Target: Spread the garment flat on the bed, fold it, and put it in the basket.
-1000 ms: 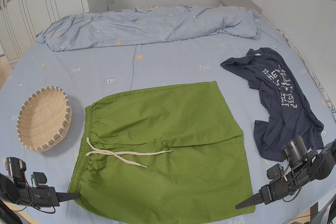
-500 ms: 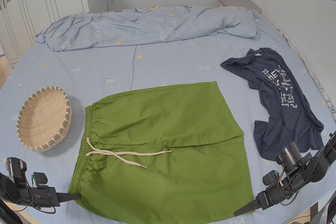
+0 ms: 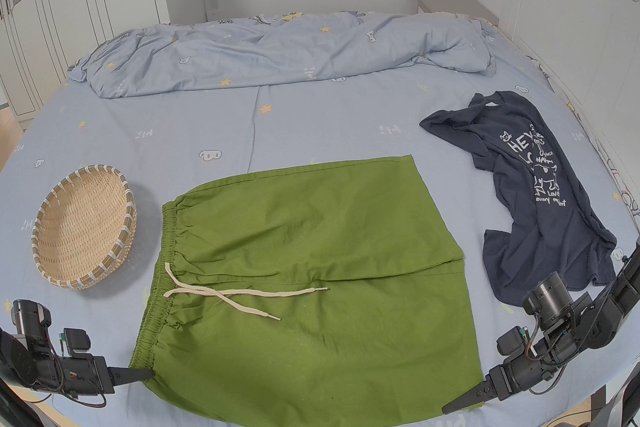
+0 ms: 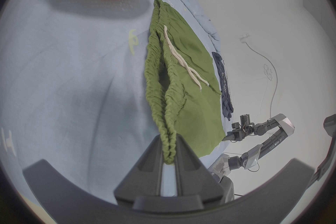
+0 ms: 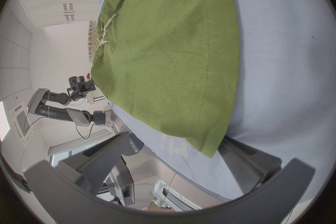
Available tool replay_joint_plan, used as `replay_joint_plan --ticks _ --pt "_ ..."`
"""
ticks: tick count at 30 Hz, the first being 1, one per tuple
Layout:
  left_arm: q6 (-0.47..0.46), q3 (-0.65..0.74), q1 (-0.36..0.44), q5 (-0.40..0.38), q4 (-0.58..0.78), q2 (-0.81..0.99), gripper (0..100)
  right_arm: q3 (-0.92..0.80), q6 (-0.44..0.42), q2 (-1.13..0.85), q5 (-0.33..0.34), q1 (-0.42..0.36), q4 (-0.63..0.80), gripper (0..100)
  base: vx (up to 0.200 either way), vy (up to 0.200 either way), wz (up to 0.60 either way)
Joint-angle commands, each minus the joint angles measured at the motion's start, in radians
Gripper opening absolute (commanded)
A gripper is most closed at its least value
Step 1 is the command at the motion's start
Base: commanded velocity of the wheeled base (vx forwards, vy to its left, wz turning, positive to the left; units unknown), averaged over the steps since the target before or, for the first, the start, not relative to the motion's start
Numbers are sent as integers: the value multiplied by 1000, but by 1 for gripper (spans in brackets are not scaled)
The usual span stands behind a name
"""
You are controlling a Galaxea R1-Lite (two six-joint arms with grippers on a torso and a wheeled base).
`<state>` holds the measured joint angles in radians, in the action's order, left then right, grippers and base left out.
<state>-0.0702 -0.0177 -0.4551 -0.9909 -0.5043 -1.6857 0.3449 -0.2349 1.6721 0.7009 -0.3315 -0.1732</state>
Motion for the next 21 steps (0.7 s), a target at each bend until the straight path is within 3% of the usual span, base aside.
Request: replay_joint_plan --ticks 1,5,15,21 --pt "0 8 -2 0 0 -2 0 -3 2 5 3 12 0 0 0 0 0" --pt "0 8 -4 0 -2 -2 0 -20 12 5 -4 46 0 0 0 0 0" --pt "0 7 -14 0 -7 0 0 -90 131 -3 -4 143 9 0 0 0 0" --pt "0 7 -14 0 -7 1 0 -141 147 -61 -4 150 9 0 0 0 0"
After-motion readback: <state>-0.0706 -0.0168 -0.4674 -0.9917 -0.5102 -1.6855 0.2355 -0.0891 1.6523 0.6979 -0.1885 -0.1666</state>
